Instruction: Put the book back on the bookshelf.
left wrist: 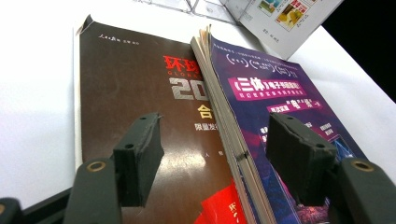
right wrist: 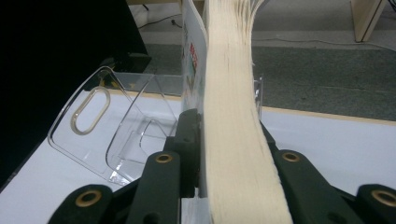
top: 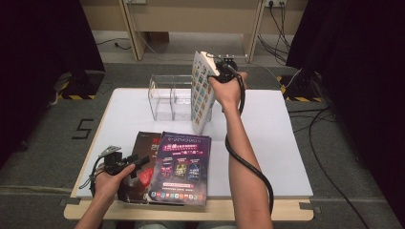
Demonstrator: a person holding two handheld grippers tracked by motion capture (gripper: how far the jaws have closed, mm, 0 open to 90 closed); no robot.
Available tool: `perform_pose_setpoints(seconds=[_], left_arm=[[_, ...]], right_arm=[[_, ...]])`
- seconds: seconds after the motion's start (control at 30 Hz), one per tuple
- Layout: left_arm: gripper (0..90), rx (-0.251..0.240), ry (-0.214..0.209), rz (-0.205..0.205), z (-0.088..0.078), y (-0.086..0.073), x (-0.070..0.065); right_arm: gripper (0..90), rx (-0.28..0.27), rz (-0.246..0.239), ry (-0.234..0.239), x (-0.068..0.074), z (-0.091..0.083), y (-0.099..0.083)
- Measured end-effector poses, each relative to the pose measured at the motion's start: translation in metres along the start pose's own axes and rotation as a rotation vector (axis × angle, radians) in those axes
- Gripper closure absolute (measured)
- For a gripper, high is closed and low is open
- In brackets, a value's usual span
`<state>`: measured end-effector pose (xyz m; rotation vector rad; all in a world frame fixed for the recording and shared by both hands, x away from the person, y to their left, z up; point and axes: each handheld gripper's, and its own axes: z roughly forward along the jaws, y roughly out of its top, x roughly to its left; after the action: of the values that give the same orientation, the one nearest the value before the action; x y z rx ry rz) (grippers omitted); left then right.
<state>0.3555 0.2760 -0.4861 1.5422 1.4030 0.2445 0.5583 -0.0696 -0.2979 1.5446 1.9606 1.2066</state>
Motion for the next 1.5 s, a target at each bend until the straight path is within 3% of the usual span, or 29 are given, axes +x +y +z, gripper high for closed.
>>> perform_pose_setpoints(seconds=[0.1,0.33,0.53,0.83,1.37,1.5], left_arm=[[35.3,-0.004,-0.001,-0.003,0.0,0.001,0.0],[35.2,-0.012,-0.001,-0.007,-0.002,0.002,0.001],[35.3,-0.014,-0.001,-0.011,-0.002,0.002,0.002],[35.3,-0.016,-0.002,-0.015,-0.003,0.002,0.003],[35.3,-0.021,-0.005,-0.022,-0.003,0.003,0.005],[35.3,-0.022,-0.005,-0.022,-0.003,0.003,0.005]], right_arm=[[73.5,0.001,-0.012,0.043,0.003,0.0,0.001],[73.9,-0.075,-0.055,0.038,0.011,-0.001,-0.005],[74.1,-0.093,-0.055,0.038,0.012,-0.001,-0.005],[74.1,-0.174,-0.033,0.039,0.007,-0.002,-0.007],[74.1,-0.313,-0.066,-0.042,0.012,-0.008,-0.001],[74.1,-0.316,-0.066,-0.048,0.013,-0.005,0.001]])
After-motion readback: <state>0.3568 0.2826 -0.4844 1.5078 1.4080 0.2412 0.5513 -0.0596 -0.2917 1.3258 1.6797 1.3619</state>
